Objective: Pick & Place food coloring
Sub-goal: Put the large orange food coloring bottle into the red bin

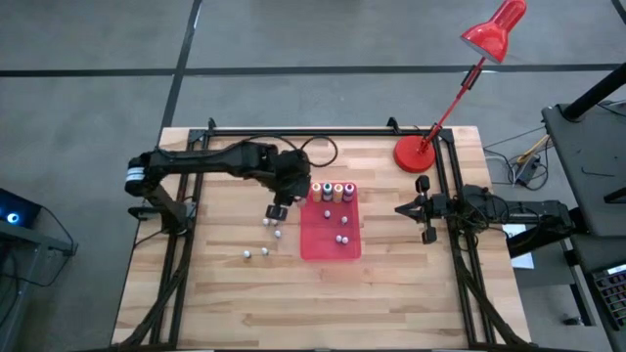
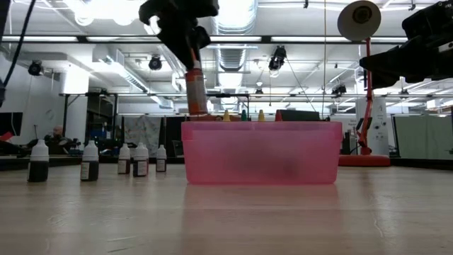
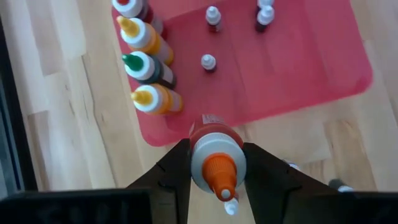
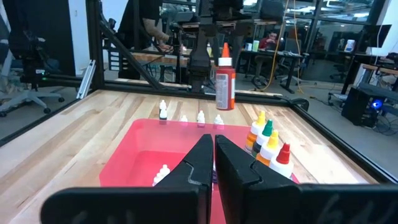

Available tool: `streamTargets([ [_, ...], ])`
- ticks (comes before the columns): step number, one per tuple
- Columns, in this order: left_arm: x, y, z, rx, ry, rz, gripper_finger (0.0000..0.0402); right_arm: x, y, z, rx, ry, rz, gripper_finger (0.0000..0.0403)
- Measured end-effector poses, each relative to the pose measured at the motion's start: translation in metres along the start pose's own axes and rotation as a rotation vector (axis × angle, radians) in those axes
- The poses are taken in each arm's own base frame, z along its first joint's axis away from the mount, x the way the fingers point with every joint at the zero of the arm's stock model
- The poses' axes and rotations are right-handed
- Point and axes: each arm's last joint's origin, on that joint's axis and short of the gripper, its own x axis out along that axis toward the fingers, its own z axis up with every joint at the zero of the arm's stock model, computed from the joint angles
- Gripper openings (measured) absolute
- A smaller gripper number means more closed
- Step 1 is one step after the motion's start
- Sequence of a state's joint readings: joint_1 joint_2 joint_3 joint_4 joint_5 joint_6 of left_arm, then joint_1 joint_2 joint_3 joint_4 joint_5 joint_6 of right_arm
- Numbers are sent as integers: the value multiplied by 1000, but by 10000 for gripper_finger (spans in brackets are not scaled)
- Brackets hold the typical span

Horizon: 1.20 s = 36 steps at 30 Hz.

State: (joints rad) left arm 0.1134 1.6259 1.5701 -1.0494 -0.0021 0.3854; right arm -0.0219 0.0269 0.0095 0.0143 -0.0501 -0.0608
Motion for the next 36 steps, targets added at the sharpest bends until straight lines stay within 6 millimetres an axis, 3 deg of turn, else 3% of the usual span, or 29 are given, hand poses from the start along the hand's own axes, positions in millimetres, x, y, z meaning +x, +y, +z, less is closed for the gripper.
streamTargets([
  [14, 18, 19, 15, -152, 52, -3, 97, 0, 0, 0, 0, 0, 0, 9],
  [27, 39, 23, 17, -242, 103, -15, 97, 0, 0, 0, 1, 1, 0, 9],
  [36, 41, 28, 16, -300, 99, -11, 97, 0, 0, 0, -1, 1, 0, 9],
])
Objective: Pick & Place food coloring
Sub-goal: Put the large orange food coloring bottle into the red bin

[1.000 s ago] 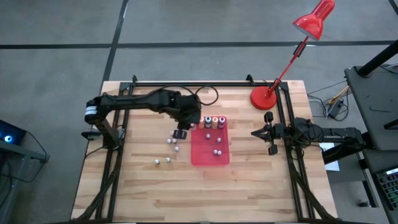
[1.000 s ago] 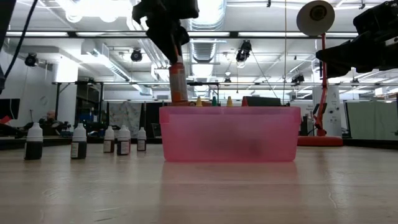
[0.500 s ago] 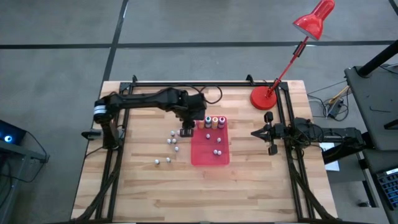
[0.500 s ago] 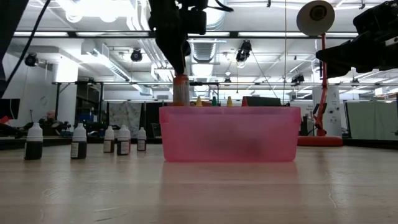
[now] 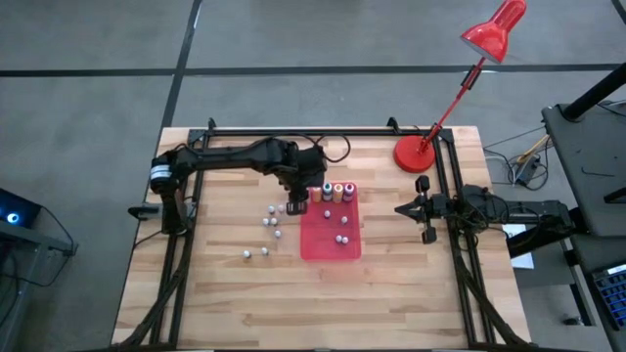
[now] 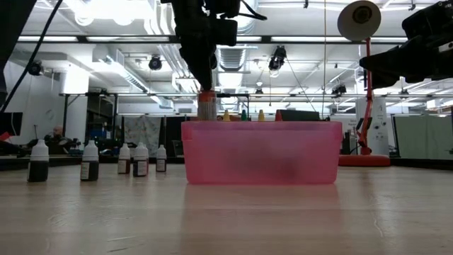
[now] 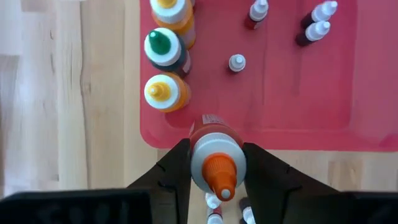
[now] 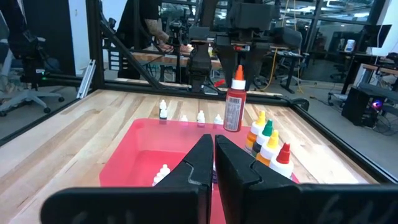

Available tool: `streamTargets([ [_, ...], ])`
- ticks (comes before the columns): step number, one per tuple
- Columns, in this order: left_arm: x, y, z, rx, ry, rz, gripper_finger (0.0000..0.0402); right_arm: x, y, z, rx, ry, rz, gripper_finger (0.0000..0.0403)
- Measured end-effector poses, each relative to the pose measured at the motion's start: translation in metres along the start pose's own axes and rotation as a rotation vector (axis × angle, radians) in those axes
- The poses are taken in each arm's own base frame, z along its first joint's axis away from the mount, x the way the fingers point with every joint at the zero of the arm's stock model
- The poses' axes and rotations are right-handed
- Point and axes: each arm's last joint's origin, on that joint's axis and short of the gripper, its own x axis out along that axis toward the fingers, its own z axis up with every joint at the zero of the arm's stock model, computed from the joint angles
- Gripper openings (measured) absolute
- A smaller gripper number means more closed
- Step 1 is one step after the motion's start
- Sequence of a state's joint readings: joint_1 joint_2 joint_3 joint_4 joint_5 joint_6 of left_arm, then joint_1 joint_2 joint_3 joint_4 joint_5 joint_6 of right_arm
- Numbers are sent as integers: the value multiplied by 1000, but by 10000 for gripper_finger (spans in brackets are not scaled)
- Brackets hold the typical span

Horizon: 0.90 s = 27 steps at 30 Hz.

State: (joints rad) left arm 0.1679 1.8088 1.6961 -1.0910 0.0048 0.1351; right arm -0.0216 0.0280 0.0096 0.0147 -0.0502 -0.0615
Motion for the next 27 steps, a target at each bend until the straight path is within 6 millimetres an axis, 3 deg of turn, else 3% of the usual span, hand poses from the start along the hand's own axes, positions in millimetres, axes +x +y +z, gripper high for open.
streamTargets([
  [7, -3, 3, 4, -149, -34, 3, 97, 0, 0, 0, -2, 0, 0, 9],
  [27, 7, 3, 5, -206, -51, -14, 97, 0, 0, 0, 1, 0, 0, 9],
])
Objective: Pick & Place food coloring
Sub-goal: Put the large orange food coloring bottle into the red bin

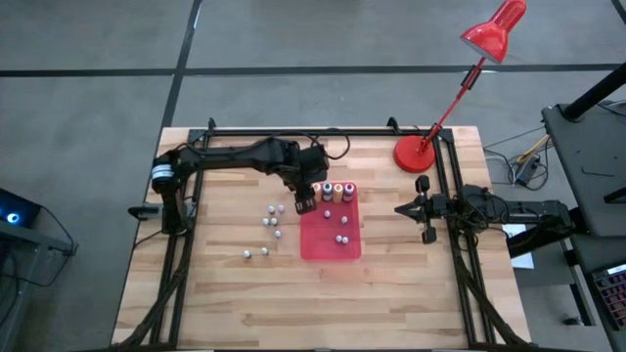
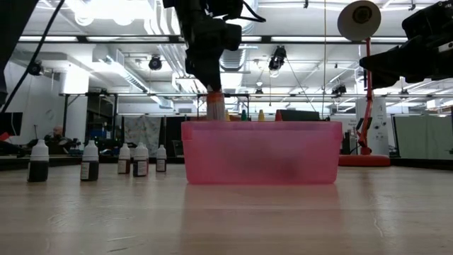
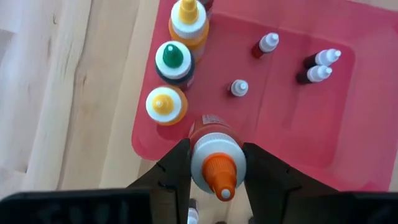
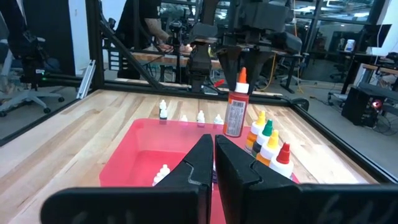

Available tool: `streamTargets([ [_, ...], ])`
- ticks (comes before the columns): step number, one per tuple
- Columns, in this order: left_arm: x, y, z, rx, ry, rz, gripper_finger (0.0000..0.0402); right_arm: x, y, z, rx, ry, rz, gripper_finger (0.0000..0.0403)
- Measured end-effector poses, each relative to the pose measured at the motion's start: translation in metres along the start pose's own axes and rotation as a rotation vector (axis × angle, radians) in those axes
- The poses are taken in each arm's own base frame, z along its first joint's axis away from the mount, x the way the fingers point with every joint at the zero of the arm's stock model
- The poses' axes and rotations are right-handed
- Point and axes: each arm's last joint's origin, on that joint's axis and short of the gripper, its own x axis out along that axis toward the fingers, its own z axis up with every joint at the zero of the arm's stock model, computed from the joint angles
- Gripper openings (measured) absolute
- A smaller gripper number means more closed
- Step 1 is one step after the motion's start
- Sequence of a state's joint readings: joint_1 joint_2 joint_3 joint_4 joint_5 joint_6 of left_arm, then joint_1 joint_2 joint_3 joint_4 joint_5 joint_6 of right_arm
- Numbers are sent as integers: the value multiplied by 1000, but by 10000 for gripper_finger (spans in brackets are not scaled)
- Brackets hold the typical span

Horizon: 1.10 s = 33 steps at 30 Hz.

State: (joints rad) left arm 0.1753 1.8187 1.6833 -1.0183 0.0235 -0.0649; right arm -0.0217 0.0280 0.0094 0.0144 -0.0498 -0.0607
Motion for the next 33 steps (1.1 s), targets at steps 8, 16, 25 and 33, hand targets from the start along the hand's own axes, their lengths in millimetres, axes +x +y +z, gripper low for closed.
streamTargets([
  [8, 10, 1, -6, -8, 24, 0, 97, 0, 0, 0, -2, 0, 0, 9],
  [16, 25, 1, -12, -8, 23, -3, 97, 0, 0, 0, -2, 0, 0, 9],
  [25, 36, 2, -18, -8, 32, -5, 97, 0, 0, 0, -1, 0, 0, 9],
  [33, 39, 2, -18, 3, 18, -6, 97, 0, 0, 0, -2, 0, 0, 9],
])
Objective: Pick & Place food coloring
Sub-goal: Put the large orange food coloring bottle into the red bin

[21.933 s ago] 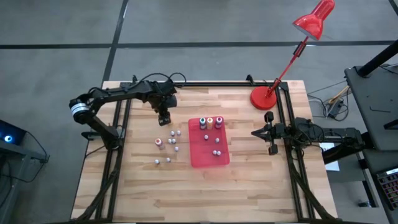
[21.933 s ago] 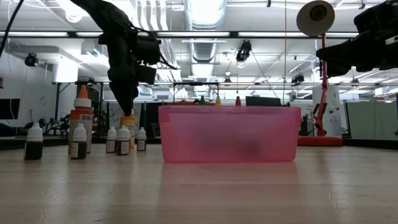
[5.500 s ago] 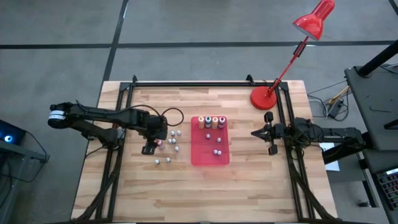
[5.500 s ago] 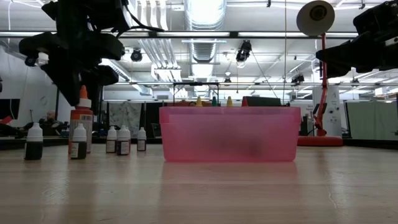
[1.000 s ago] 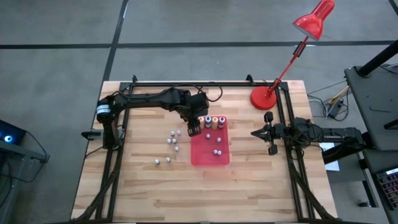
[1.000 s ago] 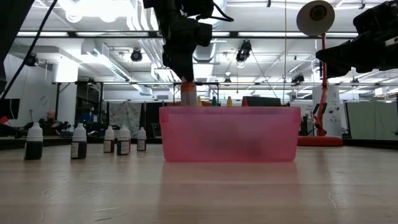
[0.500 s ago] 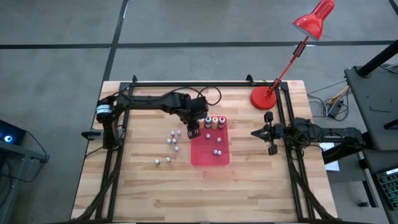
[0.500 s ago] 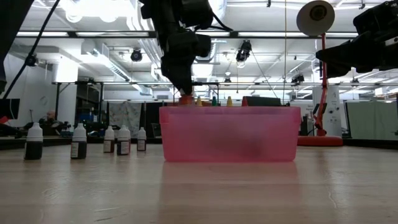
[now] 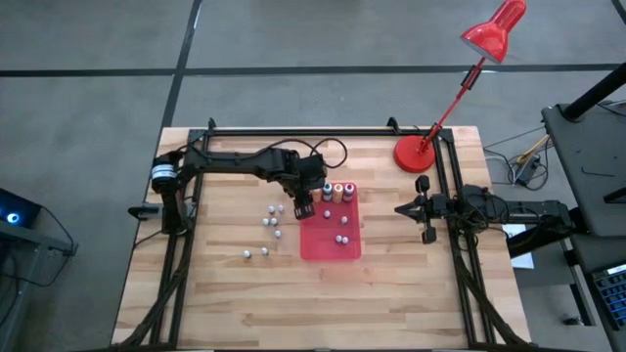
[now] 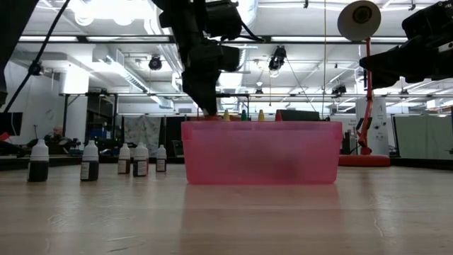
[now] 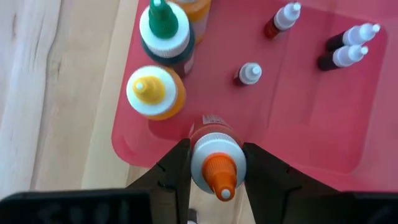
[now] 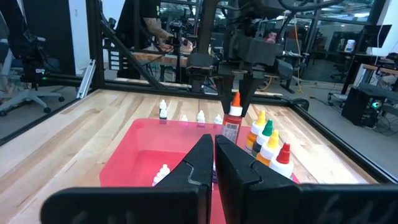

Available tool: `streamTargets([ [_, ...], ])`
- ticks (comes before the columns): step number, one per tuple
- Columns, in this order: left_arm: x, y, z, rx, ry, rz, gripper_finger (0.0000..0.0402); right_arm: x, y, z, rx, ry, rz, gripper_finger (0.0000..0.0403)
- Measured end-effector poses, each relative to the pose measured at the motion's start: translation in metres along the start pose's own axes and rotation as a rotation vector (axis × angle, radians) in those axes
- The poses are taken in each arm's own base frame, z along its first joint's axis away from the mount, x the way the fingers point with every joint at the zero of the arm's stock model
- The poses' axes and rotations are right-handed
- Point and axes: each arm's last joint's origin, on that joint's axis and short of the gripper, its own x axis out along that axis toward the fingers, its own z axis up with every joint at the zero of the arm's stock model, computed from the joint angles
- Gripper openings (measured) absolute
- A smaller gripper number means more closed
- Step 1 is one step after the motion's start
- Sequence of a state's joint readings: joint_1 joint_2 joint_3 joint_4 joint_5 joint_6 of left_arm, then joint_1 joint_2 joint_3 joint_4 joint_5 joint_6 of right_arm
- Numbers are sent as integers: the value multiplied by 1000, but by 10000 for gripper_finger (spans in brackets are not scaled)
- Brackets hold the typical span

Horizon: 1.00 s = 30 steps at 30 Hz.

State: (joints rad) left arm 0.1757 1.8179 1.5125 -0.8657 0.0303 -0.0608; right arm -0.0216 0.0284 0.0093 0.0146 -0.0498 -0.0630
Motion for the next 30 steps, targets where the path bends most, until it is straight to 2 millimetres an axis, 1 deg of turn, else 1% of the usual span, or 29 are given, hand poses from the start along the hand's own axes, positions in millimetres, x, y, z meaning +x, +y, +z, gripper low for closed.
streamTargets([
  [9, 8, 1, -5, 2, 9, 1, 97, 0, 0, 0, 0, 0, 0, 9],
  [15, 9, 1, -5, 6, 6, 3, 98, 0, 0, 0, 2, 0, 0, 9],
  [22, 10, 1, -5, 9, 3, 3, 124, 0, 0, 0, 0, 0, 0, 9],
  [30, 10, 1, -5, 9, -3, 3, 130, 0, 0, 0, 2, 0, 0, 9],
])
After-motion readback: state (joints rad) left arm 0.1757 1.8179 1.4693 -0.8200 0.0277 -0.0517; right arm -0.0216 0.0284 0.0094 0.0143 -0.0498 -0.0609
